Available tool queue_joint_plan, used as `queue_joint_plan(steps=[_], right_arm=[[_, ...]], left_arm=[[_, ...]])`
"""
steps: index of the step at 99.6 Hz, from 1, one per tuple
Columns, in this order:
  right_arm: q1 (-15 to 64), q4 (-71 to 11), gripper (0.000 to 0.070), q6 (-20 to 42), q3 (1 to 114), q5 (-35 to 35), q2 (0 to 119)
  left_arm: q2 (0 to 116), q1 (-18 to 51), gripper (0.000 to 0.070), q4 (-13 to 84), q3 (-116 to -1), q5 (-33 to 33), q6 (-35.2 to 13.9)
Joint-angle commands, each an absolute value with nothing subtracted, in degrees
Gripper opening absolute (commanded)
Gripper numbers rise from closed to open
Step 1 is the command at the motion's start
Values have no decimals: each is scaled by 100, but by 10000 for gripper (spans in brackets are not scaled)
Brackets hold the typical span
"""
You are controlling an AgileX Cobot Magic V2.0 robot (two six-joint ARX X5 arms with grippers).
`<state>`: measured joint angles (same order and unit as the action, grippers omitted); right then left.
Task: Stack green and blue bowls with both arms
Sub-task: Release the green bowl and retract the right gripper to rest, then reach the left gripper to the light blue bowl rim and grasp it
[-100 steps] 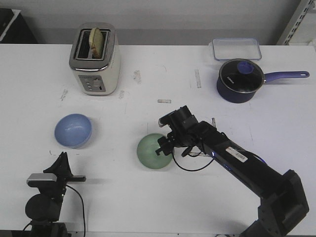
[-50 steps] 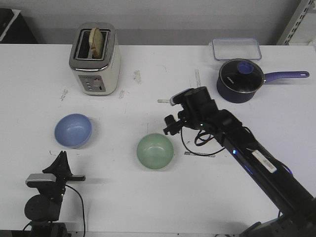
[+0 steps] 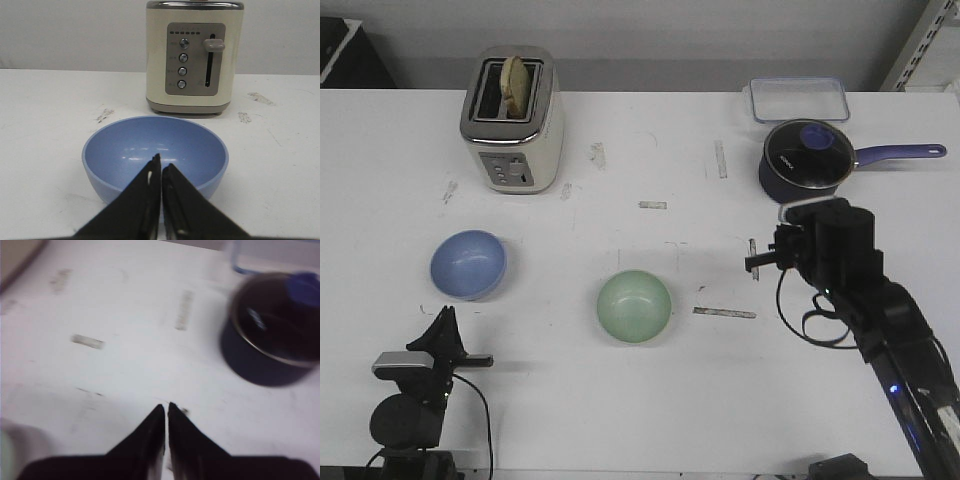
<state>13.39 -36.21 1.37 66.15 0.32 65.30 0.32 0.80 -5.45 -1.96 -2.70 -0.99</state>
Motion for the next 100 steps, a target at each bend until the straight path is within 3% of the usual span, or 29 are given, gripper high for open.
queue_joint_plan(steps=[1, 19, 43, 75, 100], right_arm=[[1271, -3323, 1, 3, 5996, 47, 6099], [1160, -2628, 1, -5, 4399, 47, 4718], [1160, -2403, 1, -3, 3218, 49, 3186], [1160, -2272, 1, -8, 2945, 167, 2587], [1160, -2228, 1, -36, 2943, 165, 2596]], left_arm=[[27, 78, 2, -607, -78, -261, -108], [27, 78, 2, -580, -78, -261, -110], [27, 78, 2, -563, -78, -261, -113], [30, 78, 1, -760, -270, -261, -438], [408, 75, 1, -436, -1741, -263, -425]])
